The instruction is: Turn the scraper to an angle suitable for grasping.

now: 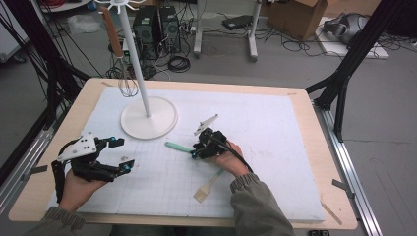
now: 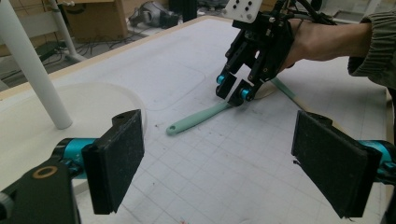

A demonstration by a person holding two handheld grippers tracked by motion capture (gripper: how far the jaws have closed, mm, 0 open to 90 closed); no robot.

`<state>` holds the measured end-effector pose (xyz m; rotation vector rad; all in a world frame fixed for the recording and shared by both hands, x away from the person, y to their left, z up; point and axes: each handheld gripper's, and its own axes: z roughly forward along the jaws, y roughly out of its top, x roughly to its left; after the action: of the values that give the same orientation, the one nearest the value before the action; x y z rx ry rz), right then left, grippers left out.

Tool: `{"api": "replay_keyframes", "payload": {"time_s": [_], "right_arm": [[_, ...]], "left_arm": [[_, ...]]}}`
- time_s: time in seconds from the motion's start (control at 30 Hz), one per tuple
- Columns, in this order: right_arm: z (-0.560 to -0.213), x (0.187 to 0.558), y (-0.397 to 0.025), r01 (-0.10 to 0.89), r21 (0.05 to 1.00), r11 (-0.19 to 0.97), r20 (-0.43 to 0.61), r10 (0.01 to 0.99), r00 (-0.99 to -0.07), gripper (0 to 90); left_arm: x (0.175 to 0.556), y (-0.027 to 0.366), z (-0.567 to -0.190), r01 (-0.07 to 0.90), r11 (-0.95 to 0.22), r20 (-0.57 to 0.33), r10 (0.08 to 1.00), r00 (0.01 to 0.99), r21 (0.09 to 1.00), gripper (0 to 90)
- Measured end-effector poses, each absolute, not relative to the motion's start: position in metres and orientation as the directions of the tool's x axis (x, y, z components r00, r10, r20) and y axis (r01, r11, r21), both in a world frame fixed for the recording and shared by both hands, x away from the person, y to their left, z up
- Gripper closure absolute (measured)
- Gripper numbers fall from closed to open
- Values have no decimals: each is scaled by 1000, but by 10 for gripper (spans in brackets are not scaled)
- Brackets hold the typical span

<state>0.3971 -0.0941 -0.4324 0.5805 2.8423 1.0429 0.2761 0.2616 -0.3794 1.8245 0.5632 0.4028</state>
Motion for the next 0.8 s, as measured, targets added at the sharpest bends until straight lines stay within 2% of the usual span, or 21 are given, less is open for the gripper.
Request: {"api": "replay_keyframes", "payload": {"time_s": [0.23, 0.8], "right_arm": [[-433, 394, -90, 296, 625, 722, 26, 360, -933, 729], [-435, 391, -91, 285, 640, 713, 8, 365, -931, 733]], "left_arm": [[276, 262, -380, 180, -256, -3, 567, 824, 950, 176], [277, 266, -380, 182, -254, -5, 569, 822, 950, 176]]}}
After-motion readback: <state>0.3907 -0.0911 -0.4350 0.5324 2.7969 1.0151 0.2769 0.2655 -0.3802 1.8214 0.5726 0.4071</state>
